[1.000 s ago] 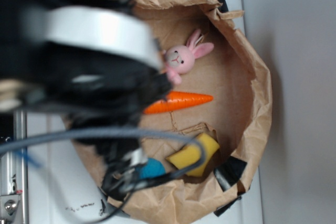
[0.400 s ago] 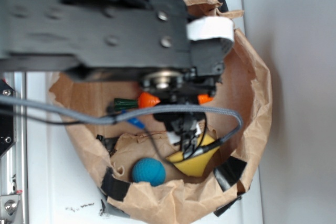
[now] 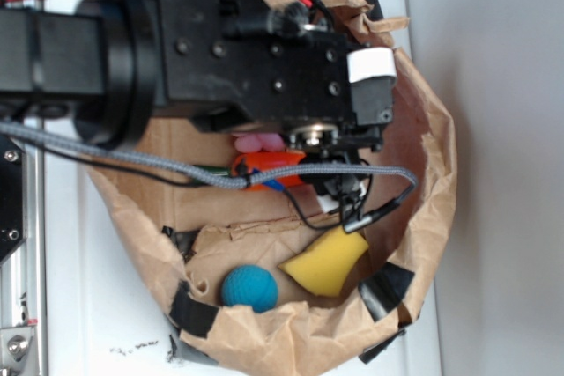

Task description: Grab the pink bunny.

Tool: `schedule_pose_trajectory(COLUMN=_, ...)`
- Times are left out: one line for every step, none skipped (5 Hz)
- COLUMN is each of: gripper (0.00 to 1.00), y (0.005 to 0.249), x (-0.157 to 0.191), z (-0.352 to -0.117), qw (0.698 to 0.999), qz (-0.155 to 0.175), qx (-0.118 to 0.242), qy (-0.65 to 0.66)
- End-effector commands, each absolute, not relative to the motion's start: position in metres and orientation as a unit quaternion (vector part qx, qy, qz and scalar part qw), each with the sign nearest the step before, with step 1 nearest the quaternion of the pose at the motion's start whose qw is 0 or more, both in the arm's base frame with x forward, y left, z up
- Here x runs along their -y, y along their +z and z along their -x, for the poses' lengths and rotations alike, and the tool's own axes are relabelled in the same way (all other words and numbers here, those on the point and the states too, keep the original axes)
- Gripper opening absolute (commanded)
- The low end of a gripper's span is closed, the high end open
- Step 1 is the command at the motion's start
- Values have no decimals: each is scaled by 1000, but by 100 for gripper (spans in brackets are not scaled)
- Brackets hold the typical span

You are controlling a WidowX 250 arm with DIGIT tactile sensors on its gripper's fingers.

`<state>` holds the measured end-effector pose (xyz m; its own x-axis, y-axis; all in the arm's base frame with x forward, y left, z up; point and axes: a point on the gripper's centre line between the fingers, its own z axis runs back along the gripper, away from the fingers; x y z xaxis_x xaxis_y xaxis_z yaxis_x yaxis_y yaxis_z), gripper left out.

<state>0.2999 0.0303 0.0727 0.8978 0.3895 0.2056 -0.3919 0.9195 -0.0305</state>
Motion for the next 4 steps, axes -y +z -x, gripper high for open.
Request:
schedule_pose_trajectory(gripper=100, y=83, x=-41, z=-303, qw=970, qz=-5, qx=123, qy=210)
schedule_pose_trajectory(gripper=100, y=83, x=-41, z=-303, qw=970, qz=-5, qx=123, qy=210)
schedule_pose_trajectory(gripper=100, y=63, x=-47, z=-307, qw=969, qz=-2, qx=133, qy=209)
schedule_pose_trajectory(gripper=100, y=31, x=-54, z=-314, qw=962, qz=-26, qx=164, qy=216)
